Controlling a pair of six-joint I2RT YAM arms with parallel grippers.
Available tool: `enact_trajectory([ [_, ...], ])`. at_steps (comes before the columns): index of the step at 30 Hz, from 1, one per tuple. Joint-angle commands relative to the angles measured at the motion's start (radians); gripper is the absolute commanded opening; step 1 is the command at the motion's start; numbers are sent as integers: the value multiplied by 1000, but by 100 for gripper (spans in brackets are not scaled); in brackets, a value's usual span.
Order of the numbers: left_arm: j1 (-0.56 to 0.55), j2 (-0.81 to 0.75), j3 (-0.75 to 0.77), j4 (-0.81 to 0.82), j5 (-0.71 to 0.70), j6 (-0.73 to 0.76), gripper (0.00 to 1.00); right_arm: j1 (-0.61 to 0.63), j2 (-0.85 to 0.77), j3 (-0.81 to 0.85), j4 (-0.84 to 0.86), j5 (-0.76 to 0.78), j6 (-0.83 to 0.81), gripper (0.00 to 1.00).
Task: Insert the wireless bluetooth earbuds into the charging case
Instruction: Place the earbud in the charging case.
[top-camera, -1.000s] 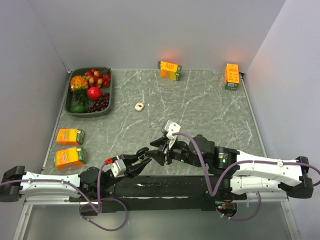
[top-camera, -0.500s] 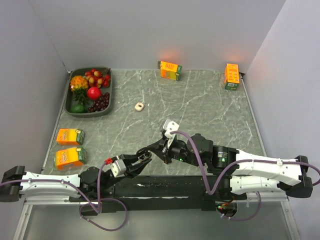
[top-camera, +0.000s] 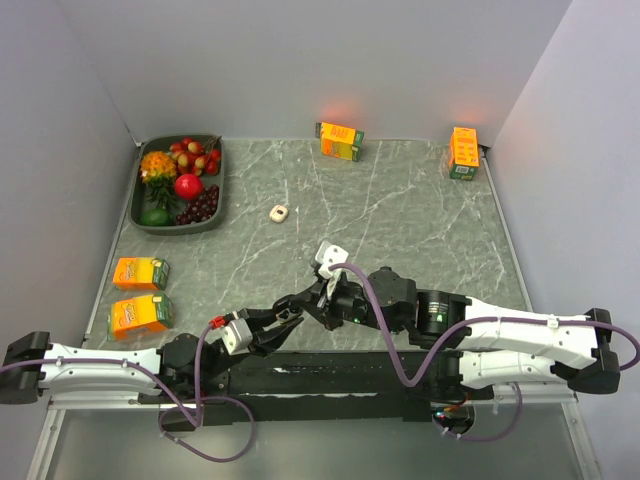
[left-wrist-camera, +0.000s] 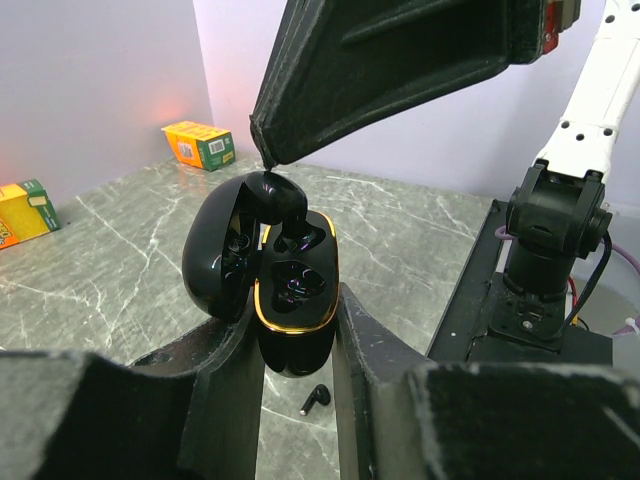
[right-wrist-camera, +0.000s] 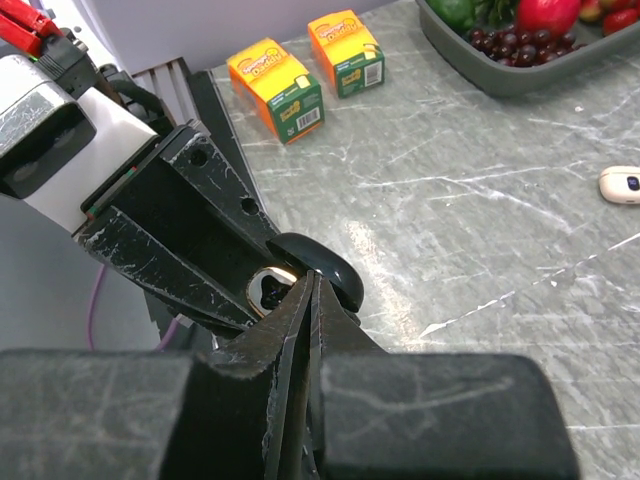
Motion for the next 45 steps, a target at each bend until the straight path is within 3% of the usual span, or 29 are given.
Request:
enact_trajectory([
  [1, -5, -4, 41, 53, 2, -7, 1, -4, 2, 52, -1, -30, -5, 8],
  [12, -5, -2, 43, 50, 0, -8, 1, -5, -21, 44, 2, 14, 2, 13],
  [19, -5, 4, 47, 51, 0, -10, 1, -4, -42, 42, 11, 17, 9, 32],
  [45, -5, -5, 44, 42, -7, -17, 1, -4, -1, 81, -47, -35, 26, 39],
])
